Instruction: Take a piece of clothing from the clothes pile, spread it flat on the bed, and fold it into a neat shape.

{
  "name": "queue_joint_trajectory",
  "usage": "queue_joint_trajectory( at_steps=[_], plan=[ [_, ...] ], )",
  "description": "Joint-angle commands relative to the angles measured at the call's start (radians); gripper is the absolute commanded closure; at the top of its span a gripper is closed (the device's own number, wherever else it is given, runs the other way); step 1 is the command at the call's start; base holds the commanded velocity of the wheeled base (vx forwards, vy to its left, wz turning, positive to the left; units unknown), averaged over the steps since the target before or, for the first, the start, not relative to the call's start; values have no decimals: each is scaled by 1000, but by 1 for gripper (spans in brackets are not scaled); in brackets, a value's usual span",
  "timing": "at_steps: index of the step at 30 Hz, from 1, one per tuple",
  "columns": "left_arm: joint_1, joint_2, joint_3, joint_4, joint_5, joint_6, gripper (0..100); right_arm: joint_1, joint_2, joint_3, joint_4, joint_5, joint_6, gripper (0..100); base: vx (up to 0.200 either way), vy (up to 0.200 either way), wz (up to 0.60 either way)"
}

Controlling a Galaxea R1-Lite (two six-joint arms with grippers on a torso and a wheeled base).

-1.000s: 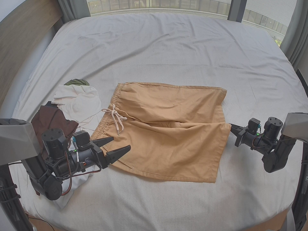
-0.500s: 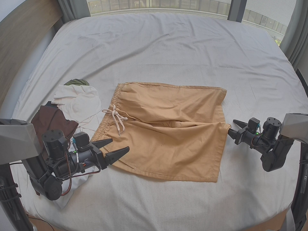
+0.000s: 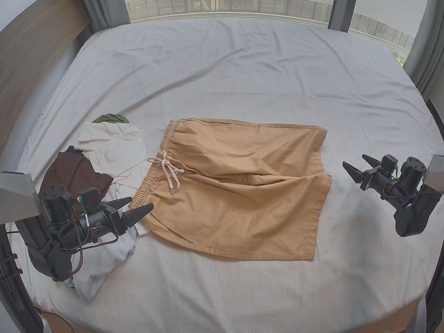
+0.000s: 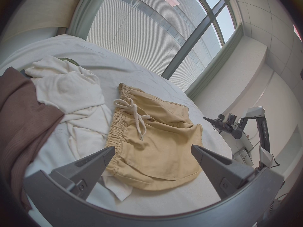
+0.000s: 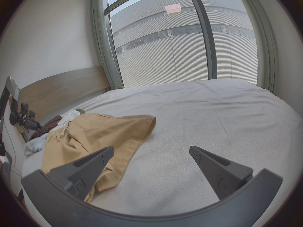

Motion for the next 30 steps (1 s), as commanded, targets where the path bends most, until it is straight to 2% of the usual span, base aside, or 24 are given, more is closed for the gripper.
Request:
queue_joint_trajectory(
  at_steps=[1,7,10,13,17,30],
  plan=[
    [30,-4,9,-1,-5,-1,0,16,-76,40,0,-5,14,0,0,0,0],
    [26,-3,32,-1,-6,-14,0,129,-100,116,-1,-21,28,0,0,0,0],
    [27,8,30,1,-3,-21,0,223,-110,177,-1,-24,50,0,0,0,0],
    [34,19,27,1,-2,-28,0,261,-110,203,-3,-28,48,0,0,0,0],
    [41,54,9,1,2,-48,0,281,-108,214,-3,-29,47,0,0,0,0],
    [49,140,-40,1,9,-48,0,278,-106,217,-3,-29,47,0,0,0,0]
  ],
)
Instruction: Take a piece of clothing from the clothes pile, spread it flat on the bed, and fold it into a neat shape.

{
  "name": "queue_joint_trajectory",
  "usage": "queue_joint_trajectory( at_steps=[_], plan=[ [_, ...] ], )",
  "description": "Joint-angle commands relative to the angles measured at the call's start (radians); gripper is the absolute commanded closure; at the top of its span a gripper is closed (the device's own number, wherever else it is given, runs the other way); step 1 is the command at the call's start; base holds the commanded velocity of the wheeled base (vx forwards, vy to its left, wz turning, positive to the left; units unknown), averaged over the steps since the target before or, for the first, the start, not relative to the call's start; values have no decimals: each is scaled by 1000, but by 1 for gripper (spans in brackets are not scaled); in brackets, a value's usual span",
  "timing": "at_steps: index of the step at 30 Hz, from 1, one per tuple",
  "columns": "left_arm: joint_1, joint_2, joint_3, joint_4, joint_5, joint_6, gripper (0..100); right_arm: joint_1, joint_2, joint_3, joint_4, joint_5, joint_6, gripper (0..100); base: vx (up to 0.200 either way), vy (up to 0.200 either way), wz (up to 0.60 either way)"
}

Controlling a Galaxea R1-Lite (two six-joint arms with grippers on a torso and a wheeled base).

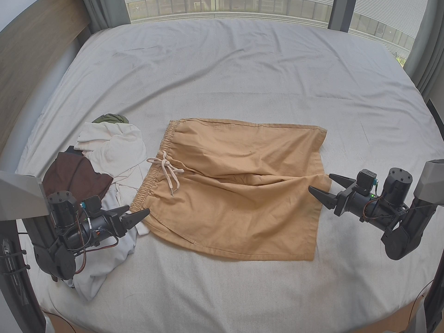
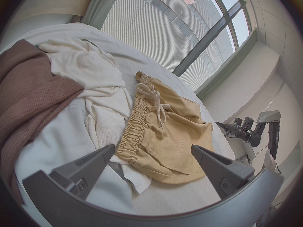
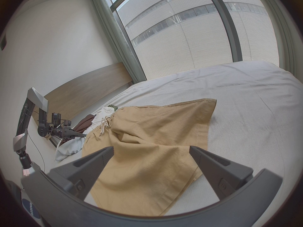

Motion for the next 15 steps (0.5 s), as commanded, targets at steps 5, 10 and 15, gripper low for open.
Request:
queue_joint_trajectory(
  at_steps=[5,10,15],
  plan=[
    [-4,29,-4,0,1,0,0,-2,1,2,0,2,0,0,0,0,0],
    [14,22,-2,0,22,-9,0,-2,0,2,0,2,0,0,0,0,0],
    [6,23,-20,0,24,-11,0,1,1,6,0,2,0,0,0,0,0]
  ],
)
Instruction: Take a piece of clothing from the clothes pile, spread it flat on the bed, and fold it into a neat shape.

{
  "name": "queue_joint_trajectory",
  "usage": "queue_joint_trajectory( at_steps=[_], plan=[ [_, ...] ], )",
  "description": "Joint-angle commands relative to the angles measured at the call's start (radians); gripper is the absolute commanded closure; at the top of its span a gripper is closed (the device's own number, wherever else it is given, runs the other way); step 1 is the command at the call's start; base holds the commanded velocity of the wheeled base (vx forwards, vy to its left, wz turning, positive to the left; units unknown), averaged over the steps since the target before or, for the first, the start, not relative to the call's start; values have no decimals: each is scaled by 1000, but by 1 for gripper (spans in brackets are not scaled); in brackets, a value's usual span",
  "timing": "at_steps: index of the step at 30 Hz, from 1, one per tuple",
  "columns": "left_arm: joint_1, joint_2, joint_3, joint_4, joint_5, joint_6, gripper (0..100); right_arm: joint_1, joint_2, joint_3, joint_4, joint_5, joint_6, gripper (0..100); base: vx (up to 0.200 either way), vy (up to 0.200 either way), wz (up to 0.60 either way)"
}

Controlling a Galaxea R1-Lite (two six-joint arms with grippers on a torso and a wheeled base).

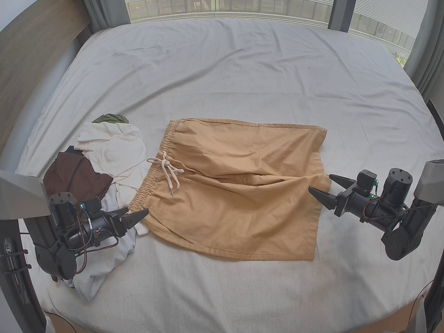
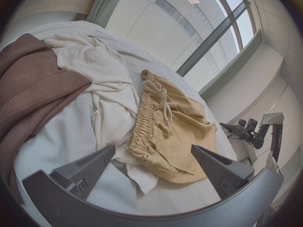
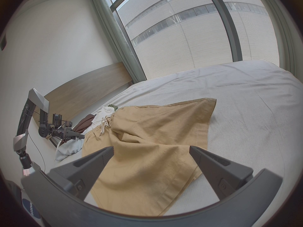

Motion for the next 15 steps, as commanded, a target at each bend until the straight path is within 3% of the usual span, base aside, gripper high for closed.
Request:
queue_joint_trajectory(
  at_steps=[1,15],
  plan=[
    [-7,0,-14,-1,-1,-3,0,2,1,2,0,1,0,0,0,0,0],
    [-30,26,-55,-2,4,-19,0,0,0,2,0,1,0,0,0,0,0]
  ],
)
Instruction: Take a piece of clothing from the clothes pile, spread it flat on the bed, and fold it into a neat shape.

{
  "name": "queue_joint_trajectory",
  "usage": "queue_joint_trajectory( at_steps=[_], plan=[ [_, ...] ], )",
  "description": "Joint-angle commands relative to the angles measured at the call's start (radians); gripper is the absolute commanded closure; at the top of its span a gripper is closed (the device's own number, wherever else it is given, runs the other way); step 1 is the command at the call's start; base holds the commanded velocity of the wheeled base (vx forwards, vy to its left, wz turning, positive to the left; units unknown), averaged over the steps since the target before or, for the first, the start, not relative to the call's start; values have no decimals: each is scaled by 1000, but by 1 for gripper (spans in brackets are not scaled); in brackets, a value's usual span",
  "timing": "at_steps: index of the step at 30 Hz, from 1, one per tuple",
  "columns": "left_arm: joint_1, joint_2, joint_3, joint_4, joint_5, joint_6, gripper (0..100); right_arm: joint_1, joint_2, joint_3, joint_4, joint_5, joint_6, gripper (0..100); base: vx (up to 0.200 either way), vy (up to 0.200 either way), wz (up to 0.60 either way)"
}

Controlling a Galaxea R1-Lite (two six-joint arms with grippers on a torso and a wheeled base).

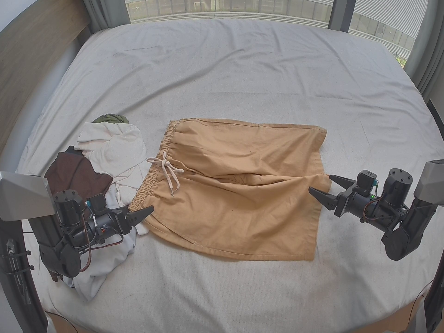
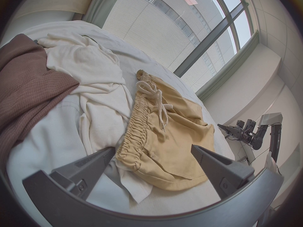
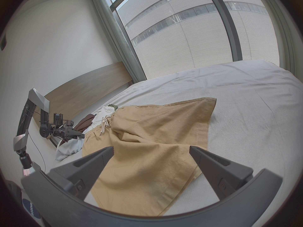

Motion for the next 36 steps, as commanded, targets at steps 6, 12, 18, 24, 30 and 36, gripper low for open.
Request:
queue_joint_trajectory(
  at_steps=[6,12,18,24,30,36],
  plan=[
    [3,32,-26,-2,11,-2,100,0,3,1,-1,0,-2,0,0,0,0],
    [6,45,-39,-2,14,-2,100,2,5,10,-1,2,-5,0,0,0,0],
    [7,41,-36,-2,14,-2,100,3,5,40,-1,5,-6,0,0,0,0],
    [1,27,-25,-2,13,-2,100,8,1,98,1,11,-9,0,0,0,0],
    [-20,-13,9,-2,10,-2,100,37,9,218,4,29,-8,0,0,0,0],
    [-25,-11,9,-2,10,-1,100,42,64,277,6,29,78,0,0,0,0]
  ],
)
